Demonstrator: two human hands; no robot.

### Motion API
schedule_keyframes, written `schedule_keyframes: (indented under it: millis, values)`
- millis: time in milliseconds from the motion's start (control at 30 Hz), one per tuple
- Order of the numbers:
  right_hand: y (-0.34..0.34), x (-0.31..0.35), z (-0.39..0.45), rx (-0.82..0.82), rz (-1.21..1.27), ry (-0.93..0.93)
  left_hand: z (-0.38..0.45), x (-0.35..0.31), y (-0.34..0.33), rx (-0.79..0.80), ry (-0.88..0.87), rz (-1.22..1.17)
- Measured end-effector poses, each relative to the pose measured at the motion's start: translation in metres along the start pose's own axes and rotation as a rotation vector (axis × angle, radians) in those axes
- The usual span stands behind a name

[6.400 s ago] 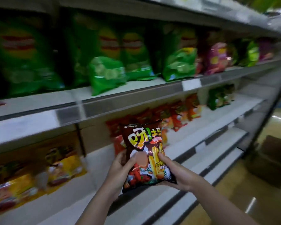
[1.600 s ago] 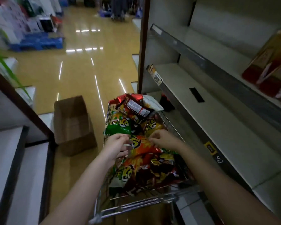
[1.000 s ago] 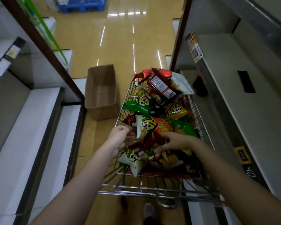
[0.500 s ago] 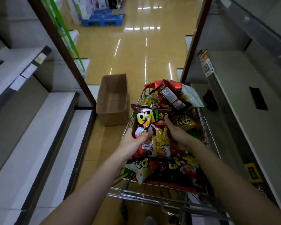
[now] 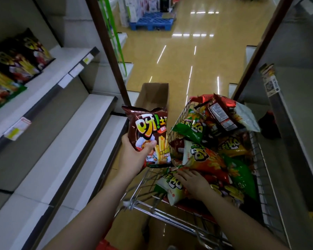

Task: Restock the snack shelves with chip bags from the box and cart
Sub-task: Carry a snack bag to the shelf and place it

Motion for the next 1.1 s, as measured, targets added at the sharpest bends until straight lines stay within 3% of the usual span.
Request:
schedule_keyframes:
  millis: [167, 433, 567, 767, 900, 1000, 1100]
  values:
    - [0.022, 0.0, 0.002, -0.039, -0.032, 0.052, 0.0, 0.007, 0.024, -0.076, 0.015, -0.026]
    - [0.11, -0.031, -0.058, -0.234, 0.662, -0.006, 0.002, -0.002, 0.043, -0.193, -0.046, -0.11]
    - [0.154, -0.04, -0.094, -0.331, 0.796, -0.042, -0.001, -0.007, 0.043, -0.227, -0.067, -0.153]
    - [0.237, -0.02, -0.136, -0.759, 0.781, -0.13, -0.004, -0.009, 0.043, -0.258, -0.06, -0.237]
    - [0.276, 0.041, -0.129, -0.902, 0.604, -0.241, -0.007, -0.007, 0.053, -0.286, 0.017, -0.311]
    - [0.302, 0.085, -0.113, -0.974, 0.418, -0.124, -0.004, 0.009, 0.078, -0.314, 0.157, -0.45]
    - [0.319, 0.102, -0.091, -0.978, 0.554, 0.106, -0.002, 0.023, 0.113, -0.32, 0.21, -0.538]
Point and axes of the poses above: each hand's wrist, its own z-axis towards the middle knuckle, its own y-axis out of the back of the hand, x = y × z, the point moved 8 cm from there along z, towards the middle knuckle, and after that the axes turned 12 degrees about y, right-handed, at the moved point
